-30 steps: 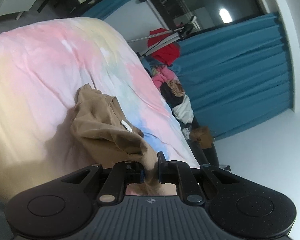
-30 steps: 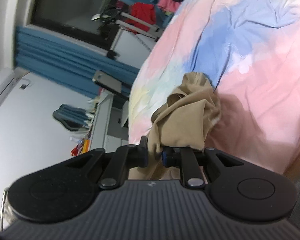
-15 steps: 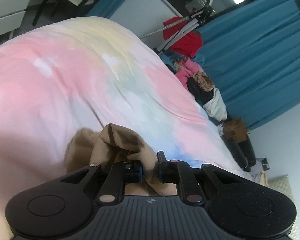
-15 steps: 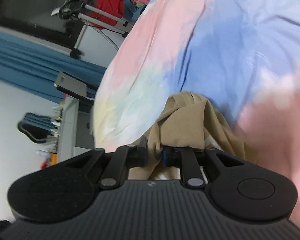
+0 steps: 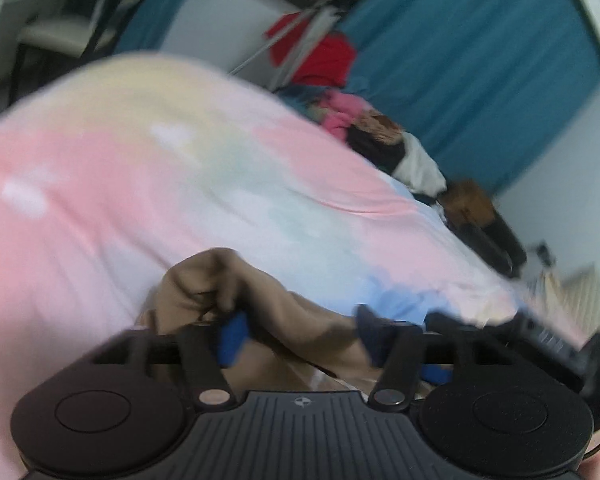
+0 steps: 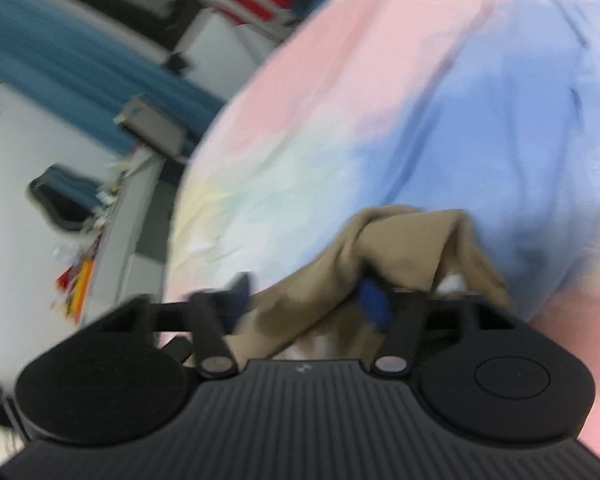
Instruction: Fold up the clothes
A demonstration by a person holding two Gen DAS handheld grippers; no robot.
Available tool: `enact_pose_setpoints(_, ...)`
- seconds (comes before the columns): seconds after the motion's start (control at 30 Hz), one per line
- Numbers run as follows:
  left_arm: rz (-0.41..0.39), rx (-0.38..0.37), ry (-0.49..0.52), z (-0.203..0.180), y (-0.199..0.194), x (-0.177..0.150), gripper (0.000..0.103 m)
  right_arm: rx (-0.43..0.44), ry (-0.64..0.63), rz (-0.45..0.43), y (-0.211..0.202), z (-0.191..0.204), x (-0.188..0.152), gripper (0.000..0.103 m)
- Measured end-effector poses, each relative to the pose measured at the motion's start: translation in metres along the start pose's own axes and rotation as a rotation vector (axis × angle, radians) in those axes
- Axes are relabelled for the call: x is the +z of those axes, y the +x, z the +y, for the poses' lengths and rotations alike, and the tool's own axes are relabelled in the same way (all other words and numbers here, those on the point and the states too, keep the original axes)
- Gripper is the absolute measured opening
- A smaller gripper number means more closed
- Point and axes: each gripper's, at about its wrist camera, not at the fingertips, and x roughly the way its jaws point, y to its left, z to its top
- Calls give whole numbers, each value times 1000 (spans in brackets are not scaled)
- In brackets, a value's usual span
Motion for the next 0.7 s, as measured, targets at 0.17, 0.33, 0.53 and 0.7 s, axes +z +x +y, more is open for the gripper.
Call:
enact_pose_setpoints(0.17, -48, 80, 208, -27, -9, -15, 79, -83, -274, -38, -12, 30, -20, 82)
enact_pose_setpoints(0.33, -9, 185, 284, -28, 6, -30, 78, -225, -461, -50, 5, 33, -28, 81)
enact_pose_setpoints(0.53, -12, 218, 332, -29, 14, -41, 78, -248, -489, -43, 20, 30, -33, 82)
enact_pose_setpoints(0.7, -46, 225, 332, -43, -4, -52, 78, -211, -480, -71, -8, 37, -45, 81)
